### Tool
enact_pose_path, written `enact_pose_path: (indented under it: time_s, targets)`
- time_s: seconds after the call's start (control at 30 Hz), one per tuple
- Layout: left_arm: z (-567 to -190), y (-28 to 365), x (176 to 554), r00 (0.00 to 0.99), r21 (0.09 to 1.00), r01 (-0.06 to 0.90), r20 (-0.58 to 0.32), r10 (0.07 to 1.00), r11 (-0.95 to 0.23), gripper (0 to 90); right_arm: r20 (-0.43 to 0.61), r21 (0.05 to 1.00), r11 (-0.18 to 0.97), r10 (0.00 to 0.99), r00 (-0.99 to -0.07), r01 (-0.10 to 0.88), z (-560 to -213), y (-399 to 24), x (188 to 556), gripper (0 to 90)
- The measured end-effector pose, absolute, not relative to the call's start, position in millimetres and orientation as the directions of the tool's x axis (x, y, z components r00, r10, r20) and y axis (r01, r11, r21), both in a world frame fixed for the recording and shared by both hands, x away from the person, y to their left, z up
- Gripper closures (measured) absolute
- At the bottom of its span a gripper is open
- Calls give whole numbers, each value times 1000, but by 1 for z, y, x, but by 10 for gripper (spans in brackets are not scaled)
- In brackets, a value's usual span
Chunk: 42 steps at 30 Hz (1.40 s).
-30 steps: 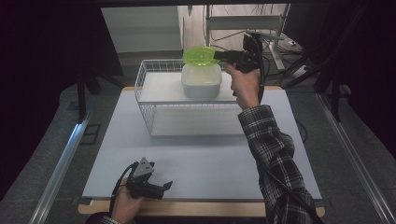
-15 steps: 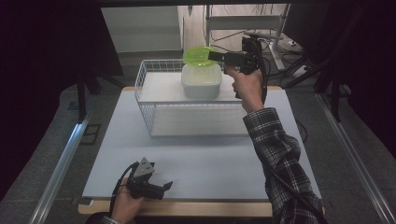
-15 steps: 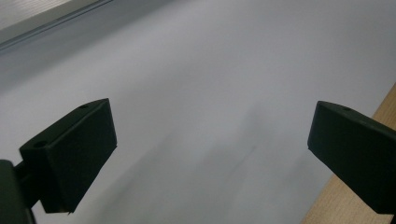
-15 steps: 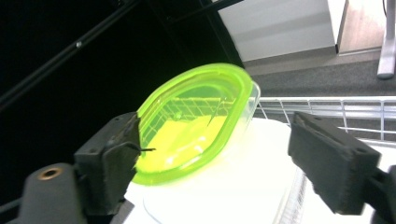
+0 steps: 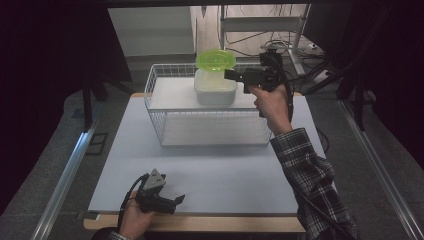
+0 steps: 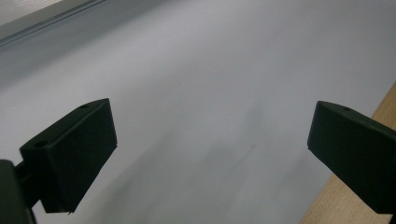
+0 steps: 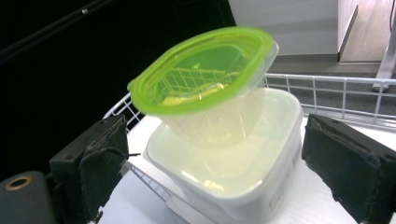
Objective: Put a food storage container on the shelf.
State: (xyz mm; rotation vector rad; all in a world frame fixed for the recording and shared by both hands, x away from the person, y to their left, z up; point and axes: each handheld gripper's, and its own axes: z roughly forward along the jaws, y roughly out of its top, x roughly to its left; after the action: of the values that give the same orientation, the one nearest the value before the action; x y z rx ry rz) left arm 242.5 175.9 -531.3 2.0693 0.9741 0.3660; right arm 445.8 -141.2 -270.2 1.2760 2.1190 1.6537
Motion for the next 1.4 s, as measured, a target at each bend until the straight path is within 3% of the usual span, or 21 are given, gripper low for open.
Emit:
enact_pose_path:
  time_s: [0.4, 1.4]
  targets:
    - [-529, 177, 242, 668, 770, 527, -115, 735, -359, 27, 220, 888, 142, 705, -675, 438, -282, -148, 425, 54]
    - [-528, 175, 241, 679, 779, 508, -100, 727, -368, 3, 114, 893, 260, 660, -743, 368, -305, -156, 389, 36]
